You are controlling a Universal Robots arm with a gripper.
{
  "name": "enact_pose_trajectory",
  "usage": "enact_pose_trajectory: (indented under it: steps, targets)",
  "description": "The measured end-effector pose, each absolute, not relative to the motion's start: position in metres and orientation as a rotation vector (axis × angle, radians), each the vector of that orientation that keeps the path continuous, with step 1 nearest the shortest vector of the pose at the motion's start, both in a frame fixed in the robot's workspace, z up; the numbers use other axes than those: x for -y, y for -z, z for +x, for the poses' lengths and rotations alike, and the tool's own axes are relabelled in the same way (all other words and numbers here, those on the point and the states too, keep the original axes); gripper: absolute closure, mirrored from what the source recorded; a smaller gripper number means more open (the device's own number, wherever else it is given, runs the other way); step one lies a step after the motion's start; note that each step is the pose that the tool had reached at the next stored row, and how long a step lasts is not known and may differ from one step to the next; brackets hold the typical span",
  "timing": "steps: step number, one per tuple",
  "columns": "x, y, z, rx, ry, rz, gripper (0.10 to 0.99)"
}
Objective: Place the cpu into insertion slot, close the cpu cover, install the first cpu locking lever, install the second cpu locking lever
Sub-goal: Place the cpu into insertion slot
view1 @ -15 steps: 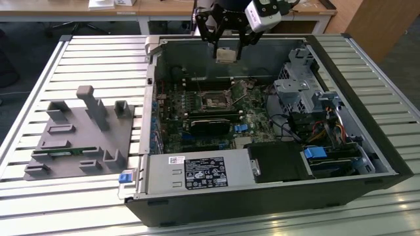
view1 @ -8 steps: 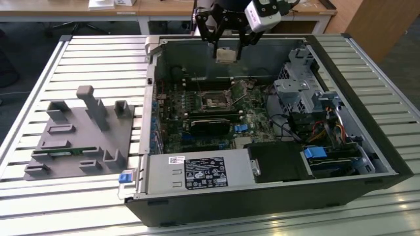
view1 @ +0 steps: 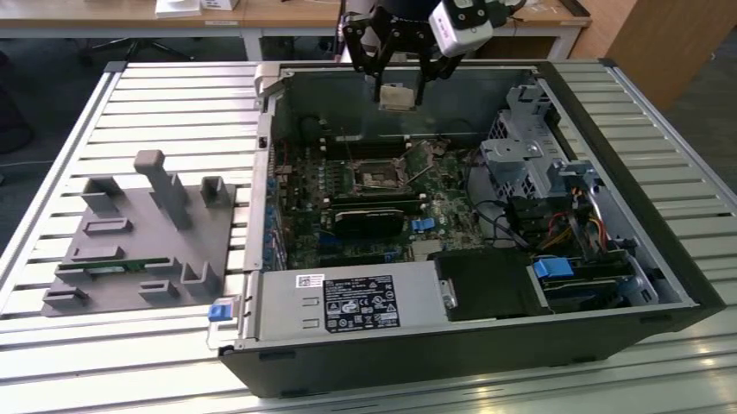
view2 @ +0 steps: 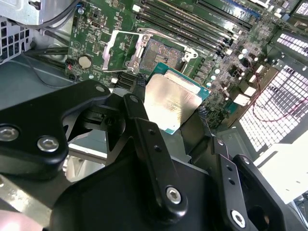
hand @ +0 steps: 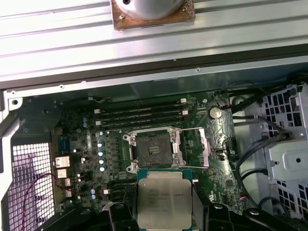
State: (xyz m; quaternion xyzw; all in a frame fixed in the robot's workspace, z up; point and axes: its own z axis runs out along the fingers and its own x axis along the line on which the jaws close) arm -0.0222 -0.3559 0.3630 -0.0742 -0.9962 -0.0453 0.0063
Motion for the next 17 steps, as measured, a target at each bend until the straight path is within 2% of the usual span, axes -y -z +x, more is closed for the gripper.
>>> enact_pose_trajectory:
  steps: [17]
  targets:
    - [0.3559,-0.363,-0.0224,3.116,0.142,-0.256,0.545]
